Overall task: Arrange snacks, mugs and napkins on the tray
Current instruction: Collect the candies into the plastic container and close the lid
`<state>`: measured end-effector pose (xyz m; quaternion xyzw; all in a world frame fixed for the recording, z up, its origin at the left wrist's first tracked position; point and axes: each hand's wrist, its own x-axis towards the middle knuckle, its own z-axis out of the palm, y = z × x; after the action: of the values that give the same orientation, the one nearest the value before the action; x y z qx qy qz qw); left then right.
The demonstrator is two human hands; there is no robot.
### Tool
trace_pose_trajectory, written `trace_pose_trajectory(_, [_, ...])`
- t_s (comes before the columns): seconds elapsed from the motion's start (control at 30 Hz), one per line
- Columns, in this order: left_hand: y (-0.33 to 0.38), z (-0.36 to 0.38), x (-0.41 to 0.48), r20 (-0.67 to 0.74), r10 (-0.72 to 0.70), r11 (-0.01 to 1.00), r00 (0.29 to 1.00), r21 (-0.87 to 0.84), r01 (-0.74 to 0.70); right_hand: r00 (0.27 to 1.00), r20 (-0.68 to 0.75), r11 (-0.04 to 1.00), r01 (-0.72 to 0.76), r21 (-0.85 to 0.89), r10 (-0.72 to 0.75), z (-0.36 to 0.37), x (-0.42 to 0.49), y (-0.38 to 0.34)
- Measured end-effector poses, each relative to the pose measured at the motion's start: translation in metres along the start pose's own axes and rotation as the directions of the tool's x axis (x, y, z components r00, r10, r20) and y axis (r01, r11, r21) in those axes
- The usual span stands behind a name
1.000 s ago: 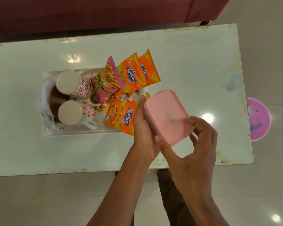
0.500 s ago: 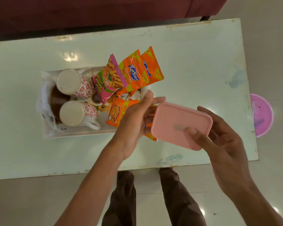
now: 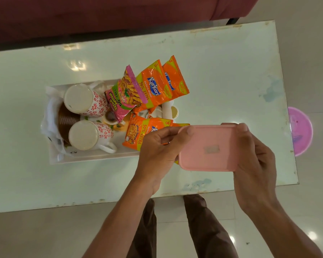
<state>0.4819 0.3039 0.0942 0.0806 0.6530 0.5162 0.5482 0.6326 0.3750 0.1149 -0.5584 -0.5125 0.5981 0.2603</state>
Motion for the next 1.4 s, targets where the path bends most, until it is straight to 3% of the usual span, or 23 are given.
trace_pose_trajectory(0.1, [0.001, 0.001, 0.001, 0.024, 0.022, 1.0, 0.999, -0.008, -0.022, 0.997, -0.053, 0.998, 0.054, -0.031, -0.056, 0.0, 0.005, -0.001])
trace_pose_trajectory(0.27, [0.005, -0.002, 0.002, 0.226, -0.033, 0.999, 0.974, 0.05, 0.022, 1.0, -0.007, 0.998, 0.028, 0.056, -0.028, -0.002, 0.014, -0.008])
trace_pose_trajectory(0.4, [0.007, 0.0, 0.0, 0.17, 0.016, 1.0, 0.985, -0.009, -0.014, 0.992, 0.128, 0.999, -0.02, -0.036, 0.024, -0.002, 0.011, -0.013])
trace_pose_trajectory(0.53, [0.002, 0.0, -0.001, 0.126, 0.023, 1.0, 0.992, 0.008, -0.024, 0.993, 0.087, 0.993, -0.075, -0.085, 0.083, -0.003, 0.008, -0.006])
trace_pose_trajectory(0.67, [-0.004, -0.002, -0.002, 0.151, 0.016, 0.999, 0.988, 0.035, -0.022, 0.996, 0.083, 0.987, -0.007, -0.158, 0.021, -0.007, 0.012, -0.007])
trace_pose_trajectory(0.8, [0.001, -0.013, -0.001, 0.276, -0.032, 0.999, 0.961, 0.051, 0.018, 0.946, 0.316, 0.935, 0.048, -0.351, 0.07, -0.021, 0.024, -0.015])
trace_pose_trajectory(0.87, [0.005, -0.01, 0.0, 0.213, -0.032, 0.993, 0.976, 0.121, 0.006, 0.915, 0.39, 0.918, 0.064, -0.392, 0.103, -0.026, 0.026, -0.018])
trace_pose_trajectory(0.93, [0.004, -0.001, 0.0, 0.101, 0.048, 0.984, 0.994, 0.166, -0.064, 0.917, 0.383, 0.945, 0.025, -0.326, 0.107, -0.026, 0.022, -0.016])
trace_pose_trajectory(1.07, [0.0, 0.02, -0.005, -0.071, 0.124, 0.99, 0.99, 0.08, -0.119, 0.959, 0.254, 0.992, -0.114, -0.045, 0.122, -0.018, 0.008, 0.001])
trace_pose_trajectory(1.2, [-0.008, 0.033, -0.012, -0.132, 0.143, 0.989, 0.981, 0.062, -0.136, 0.987, 0.155, 0.996, -0.019, -0.087, 0.032, -0.02, 0.009, 0.004])
trace_pose_trajectory(1.27, [-0.005, 0.036, -0.012, -0.082, 0.162, 0.976, 0.983, 0.159, -0.147, 0.983, 0.182, 0.979, 0.041, -0.2, -0.004, -0.029, 0.017, -0.004])
trace_pose_trajectory(1.33, [0.0, 0.037, -0.008, 0.021, 0.244, 0.904, 0.969, 0.357, -0.235, 0.975, 0.216, 0.956, 0.011, -0.292, 0.055, -0.041, 0.029, -0.014])
trace_pose_trajectory(1.4, [0.009, 0.041, 0.002, 0.102, 0.289, 0.849, 0.952, 0.431, -0.304, 0.965, 0.239, 0.945, -0.029, -0.326, 0.112, -0.051, 0.046, -0.026])
